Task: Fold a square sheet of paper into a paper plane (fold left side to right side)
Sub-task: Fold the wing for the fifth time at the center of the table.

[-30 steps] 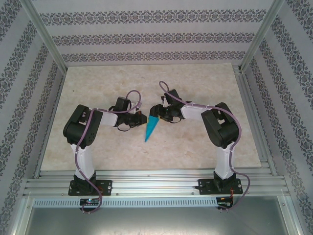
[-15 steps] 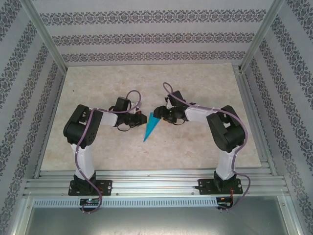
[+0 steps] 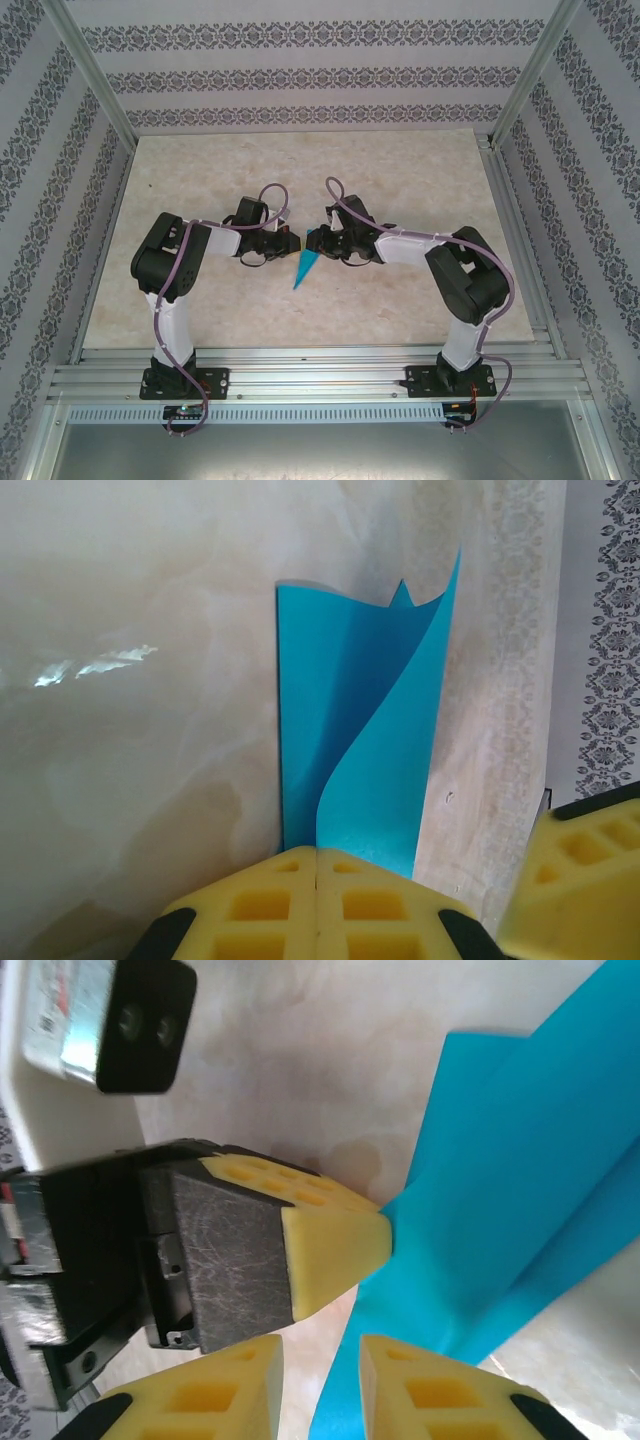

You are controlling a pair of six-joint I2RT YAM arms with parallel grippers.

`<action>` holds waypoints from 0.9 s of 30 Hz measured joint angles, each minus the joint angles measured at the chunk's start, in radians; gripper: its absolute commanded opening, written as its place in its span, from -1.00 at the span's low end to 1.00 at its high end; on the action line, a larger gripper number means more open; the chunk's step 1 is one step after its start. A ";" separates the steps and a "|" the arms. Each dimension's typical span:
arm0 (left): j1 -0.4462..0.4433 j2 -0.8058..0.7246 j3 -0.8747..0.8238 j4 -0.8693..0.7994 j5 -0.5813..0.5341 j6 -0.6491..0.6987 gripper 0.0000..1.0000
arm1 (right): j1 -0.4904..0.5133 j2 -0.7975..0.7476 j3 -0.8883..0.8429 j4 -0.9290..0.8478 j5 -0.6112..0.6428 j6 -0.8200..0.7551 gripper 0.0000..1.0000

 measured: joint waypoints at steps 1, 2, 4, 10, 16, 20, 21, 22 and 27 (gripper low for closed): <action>0.000 0.001 0.002 -0.002 0.001 0.000 -1.00 | 0.001 0.012 0.000 0.007 -0.001 0.004 -0.48; 0.000 0.003 0.005 -0.006 0.003 0.000 -1.00 | 0.001 0.027 0.000 0.014 -0.005 0.010 -0.48; 0.002 0.005 0.010 -0.013 0.006 0.000 -1.00 | 0.002 0.048 0.000 0.022 -0.008 0.019 -0.48; 0.005 0.010 0.015 -0.019 0.018 0.000 -1.00 | 0.002 0.067 0.000 0.042 -0.008 0.025 -0.49; 0.006 0.014 0.021 -0.026 0.023 -0.001 -1.00 | 0.002 0.072 0.000 0.069 -0.008 0.027 -0.49; 0.006 0.018 0.026 -0.032 0.026 -0.008 -1.00 | 0.002 0.089 0.000 0.078 -0.008 0.027 -0.50; 0.006 0.019 0.027 -0.034 0.027 -0.009 -1.00 | 0.002 0.093 0.000 0.082 -0.008 0.028 -0.50; 0.006 0.019 0.028 -0.035 0.027 -0.009 -1.00 | 0.002 0.097 0.000 0.085 -0.008 0.031 -0.50; 0.010 0.024 0.032 -0.038 0.033 -0.023 -1.00 | 0.002 0.113 -0.001 0.103 -0.008 0.042 -0.51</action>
